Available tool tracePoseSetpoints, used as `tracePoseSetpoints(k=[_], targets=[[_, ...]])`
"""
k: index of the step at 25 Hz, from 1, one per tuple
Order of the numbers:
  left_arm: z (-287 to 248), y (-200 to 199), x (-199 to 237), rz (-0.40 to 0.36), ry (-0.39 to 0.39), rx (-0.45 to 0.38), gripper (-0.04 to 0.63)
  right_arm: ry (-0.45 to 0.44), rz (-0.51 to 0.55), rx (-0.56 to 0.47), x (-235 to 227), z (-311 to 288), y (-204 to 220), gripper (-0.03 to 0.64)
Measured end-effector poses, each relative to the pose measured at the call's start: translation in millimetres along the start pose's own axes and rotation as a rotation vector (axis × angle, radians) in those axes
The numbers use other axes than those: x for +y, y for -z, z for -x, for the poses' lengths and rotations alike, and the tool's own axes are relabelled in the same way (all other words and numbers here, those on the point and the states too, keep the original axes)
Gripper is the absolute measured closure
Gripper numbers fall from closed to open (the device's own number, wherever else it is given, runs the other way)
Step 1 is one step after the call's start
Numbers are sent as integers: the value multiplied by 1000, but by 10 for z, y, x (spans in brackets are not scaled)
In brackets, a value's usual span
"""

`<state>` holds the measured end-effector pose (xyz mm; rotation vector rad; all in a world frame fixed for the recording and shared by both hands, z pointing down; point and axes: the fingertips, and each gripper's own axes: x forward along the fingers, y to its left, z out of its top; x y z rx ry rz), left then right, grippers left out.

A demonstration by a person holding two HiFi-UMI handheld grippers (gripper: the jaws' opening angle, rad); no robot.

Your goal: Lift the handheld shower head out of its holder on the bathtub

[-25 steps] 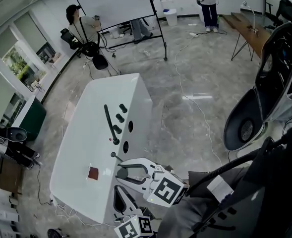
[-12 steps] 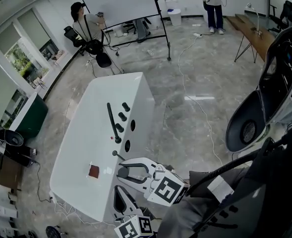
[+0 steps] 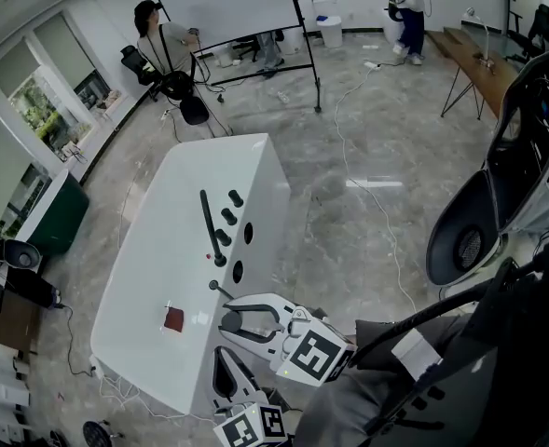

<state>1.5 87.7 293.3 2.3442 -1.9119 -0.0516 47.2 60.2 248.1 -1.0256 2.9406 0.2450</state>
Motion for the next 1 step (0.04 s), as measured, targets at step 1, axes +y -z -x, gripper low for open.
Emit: tracePoseSetpoints(k=[1], targets=[[-1, 1, -6, -1, 0, 0, 592, 1, 1, -2, -3, 4, -4, 477]])
